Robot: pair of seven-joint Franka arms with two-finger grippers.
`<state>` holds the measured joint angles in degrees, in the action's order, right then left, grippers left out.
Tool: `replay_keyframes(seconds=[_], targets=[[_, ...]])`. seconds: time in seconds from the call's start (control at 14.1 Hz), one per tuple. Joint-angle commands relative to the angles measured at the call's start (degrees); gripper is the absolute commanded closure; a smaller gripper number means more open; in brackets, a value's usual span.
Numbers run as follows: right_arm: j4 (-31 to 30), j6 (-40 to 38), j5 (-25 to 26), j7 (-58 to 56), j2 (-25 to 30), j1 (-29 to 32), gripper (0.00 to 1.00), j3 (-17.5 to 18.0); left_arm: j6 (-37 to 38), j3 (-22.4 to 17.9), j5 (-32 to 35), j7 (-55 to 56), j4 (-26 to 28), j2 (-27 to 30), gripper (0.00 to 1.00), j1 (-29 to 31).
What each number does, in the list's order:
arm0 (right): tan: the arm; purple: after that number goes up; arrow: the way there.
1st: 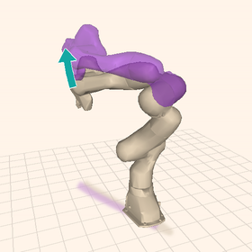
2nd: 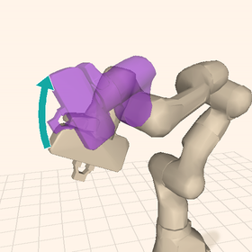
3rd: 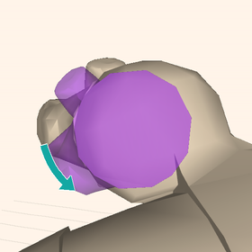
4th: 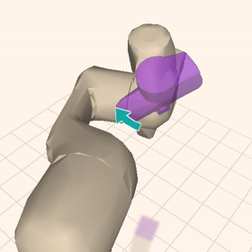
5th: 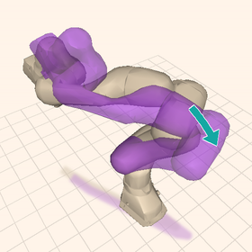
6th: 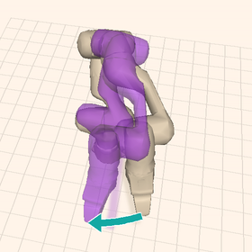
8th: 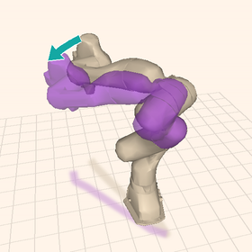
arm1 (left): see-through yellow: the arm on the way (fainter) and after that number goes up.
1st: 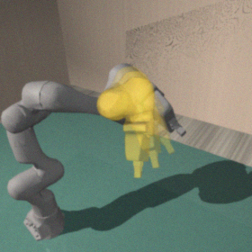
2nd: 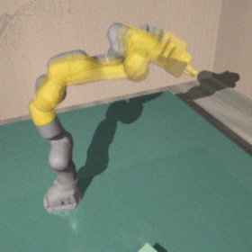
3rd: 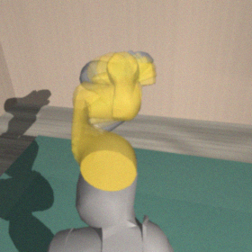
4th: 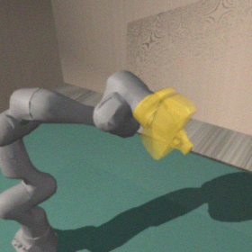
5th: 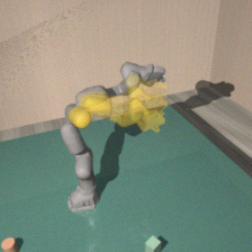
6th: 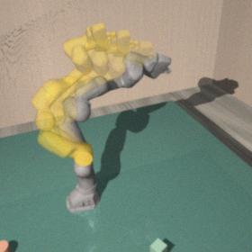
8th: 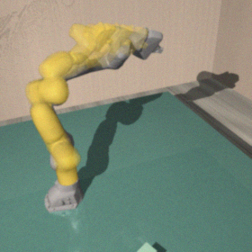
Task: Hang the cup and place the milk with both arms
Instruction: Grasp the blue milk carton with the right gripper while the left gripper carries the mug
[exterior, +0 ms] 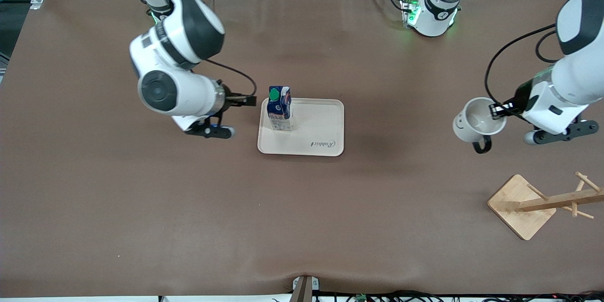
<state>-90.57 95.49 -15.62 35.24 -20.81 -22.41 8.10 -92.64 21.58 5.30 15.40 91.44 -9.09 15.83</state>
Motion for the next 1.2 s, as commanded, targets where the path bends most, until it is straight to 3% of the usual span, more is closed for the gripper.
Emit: replay_keyframes(seconds=[0.0,0.42,1.13], targets=[[-1.70,4.24,-1.08,4.38,-0.72,-3.07,0.00,-0.45,1.32,0.22,2.61,-5.28,-1.79,0.65,1.00,2.09],[-6.64,12.96,-1.17,8.34,-0.72,-6.95,0.00,-0.37,0.36,0.22,4.88,-16.35,-3.28,-0.40,1.00,6.92],[-4.71,11.30,-2.22,7.82,-0.63,-6.42,0.00,-0.36,-4.91,-0.40,4.19,-20.59,-8.81,-5.85,1.00,9.92]])
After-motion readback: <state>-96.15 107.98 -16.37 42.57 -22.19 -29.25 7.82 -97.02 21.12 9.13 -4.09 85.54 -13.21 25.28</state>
